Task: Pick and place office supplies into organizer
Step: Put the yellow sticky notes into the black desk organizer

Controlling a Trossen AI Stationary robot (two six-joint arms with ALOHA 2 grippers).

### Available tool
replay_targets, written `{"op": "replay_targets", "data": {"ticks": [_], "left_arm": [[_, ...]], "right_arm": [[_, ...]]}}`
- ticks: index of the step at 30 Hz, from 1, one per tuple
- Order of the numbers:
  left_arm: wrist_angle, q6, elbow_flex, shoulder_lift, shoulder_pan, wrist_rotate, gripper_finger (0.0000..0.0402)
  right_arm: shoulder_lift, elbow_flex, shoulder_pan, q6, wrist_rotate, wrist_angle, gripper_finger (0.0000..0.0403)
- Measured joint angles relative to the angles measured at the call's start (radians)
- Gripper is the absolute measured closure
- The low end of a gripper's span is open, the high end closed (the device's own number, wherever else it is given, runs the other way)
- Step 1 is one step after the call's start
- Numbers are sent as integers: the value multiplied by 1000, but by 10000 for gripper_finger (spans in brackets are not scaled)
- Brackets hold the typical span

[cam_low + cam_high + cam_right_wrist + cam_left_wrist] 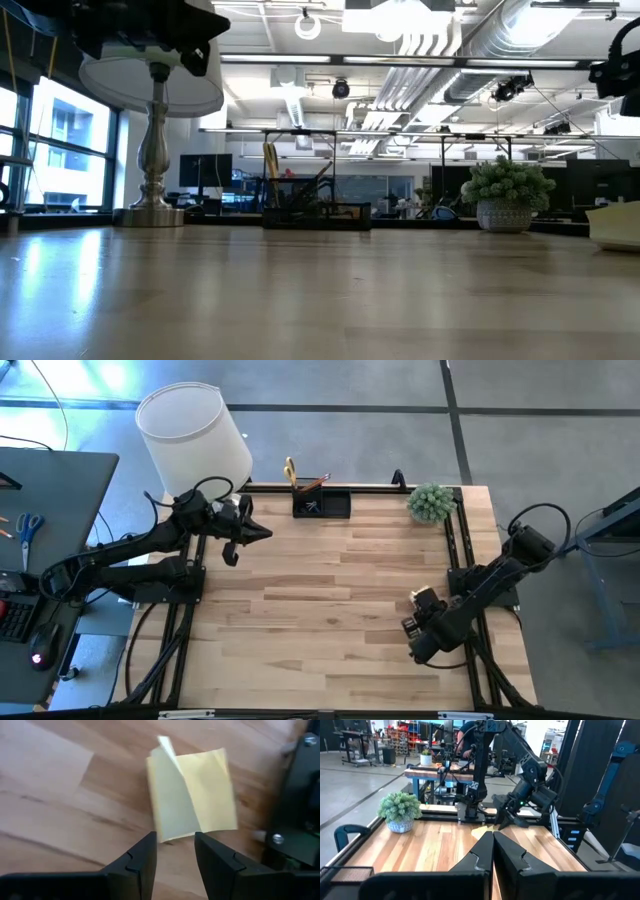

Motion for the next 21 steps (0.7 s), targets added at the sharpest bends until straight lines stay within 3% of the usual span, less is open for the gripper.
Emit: {"op": "replay_targets", "data": {"ticks": [4, 10, 21], "left_arm": [[-14, 6, 0, 0, 0, -1, 401], [-31, -1, 0, 0, 0, -4, 401], [-43, -1, 0, 0, 0, -4, 401]], "right_arm": [[0, 0, 11, -34, -9, 37, 277], [0, 0, 24, 50, -121, -78, 277], [0, 0, 49, 61, -51, -31, 277]]}}
